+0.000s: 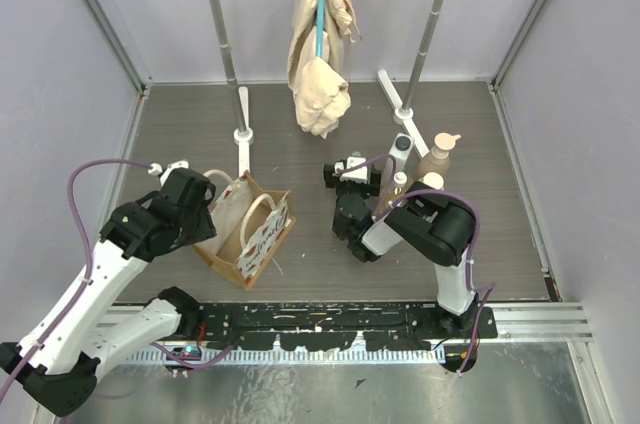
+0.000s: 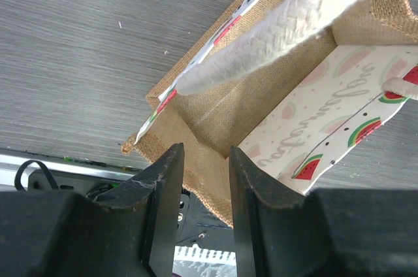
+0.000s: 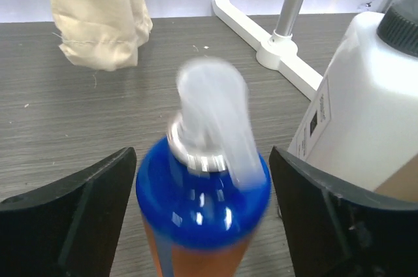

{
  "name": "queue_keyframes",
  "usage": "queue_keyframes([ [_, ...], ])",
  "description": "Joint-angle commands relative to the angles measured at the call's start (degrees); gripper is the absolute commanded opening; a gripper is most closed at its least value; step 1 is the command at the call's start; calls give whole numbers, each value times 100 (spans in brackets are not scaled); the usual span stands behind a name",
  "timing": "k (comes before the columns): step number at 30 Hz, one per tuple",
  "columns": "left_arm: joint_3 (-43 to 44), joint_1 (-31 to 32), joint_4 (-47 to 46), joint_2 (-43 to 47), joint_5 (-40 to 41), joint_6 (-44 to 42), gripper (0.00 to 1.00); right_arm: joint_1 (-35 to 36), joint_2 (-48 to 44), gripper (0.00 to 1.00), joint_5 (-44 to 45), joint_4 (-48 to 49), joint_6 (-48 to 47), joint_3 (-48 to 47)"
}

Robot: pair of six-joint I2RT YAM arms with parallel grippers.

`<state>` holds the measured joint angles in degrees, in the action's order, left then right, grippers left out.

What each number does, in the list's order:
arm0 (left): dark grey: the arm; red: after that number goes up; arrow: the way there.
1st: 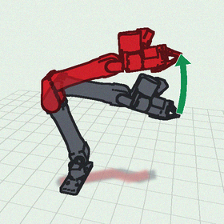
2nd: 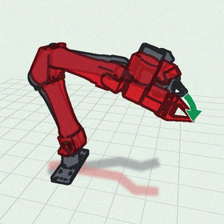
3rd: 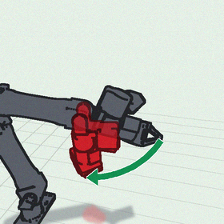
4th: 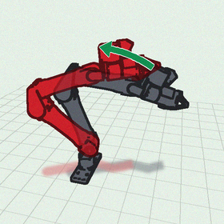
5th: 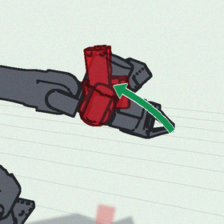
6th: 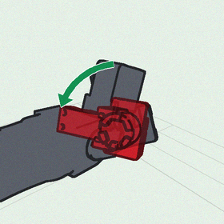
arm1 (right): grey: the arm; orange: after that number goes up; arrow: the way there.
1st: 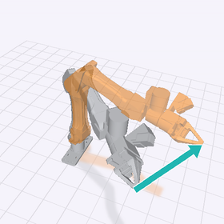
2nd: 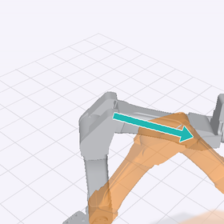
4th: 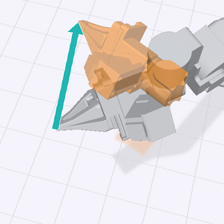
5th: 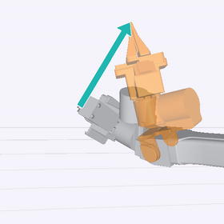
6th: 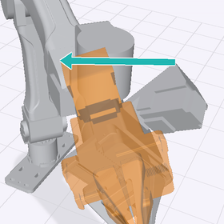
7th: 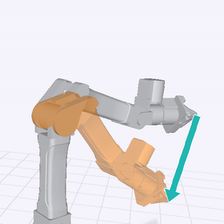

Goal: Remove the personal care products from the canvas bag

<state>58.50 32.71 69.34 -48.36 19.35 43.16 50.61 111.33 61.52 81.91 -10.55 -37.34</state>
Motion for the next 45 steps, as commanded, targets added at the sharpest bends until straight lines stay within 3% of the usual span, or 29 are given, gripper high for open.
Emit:
queue_keyframes([
  [1, 102, -19, -69, -36, -21, -64, 40, 27, -370, 94, 308, 467, -44, 152],
  [4, 100, -19, -85, -58, -61, -62, 40, 90, -512, 100, 279, 366, -36, 207],
  [13, 152, -19, -64, 13, -33, -23, 41, 516, -1091, 100, -206, 363, -779, -47],
  [15, 166, -15, -78, 11, -35, -10, 46, 697, -1233, 100, -240, 376, -1150, -202],
  [19, 224, -19, -178, 2, -106, -13, 72, 1129, -1505, 100, 96, 570, -2308, -628],
  [21, 288, -19, -264, 25, -196, -63, 81, 1412, -1827, 100, 282, 190, -2671, -902],
  [24, 458, -19, -446, 188, -274, -170, 99, 1649, -2457, 100, 515, -1859, -2224, -1447],
  [28, 657, -19, -767, 573, -13, -398, 98, 1433, -3394, 100, -135, -7158, 1077, -2998],
  [32, 1193, -19, -676, 297, 448, -593, 98, 1003, -3810, 100, -637, -9995, 2303, -4541],
  [38, 2227, -39, -382, -1137, 1042, -1112, 98, -337, -4101, 100, -2323, -12063, 2755, -5901],
  [43, 3473, -301, -62, -2564, 603, -1498, 98, -1553, -4156, 100, -3715, -12225, 2656, -5594],
  [45, 3814, -467, -85, -2867, 380, -1656, 98, -2366, -4074, 100, -4916, -12210, 2709, -5355],
])
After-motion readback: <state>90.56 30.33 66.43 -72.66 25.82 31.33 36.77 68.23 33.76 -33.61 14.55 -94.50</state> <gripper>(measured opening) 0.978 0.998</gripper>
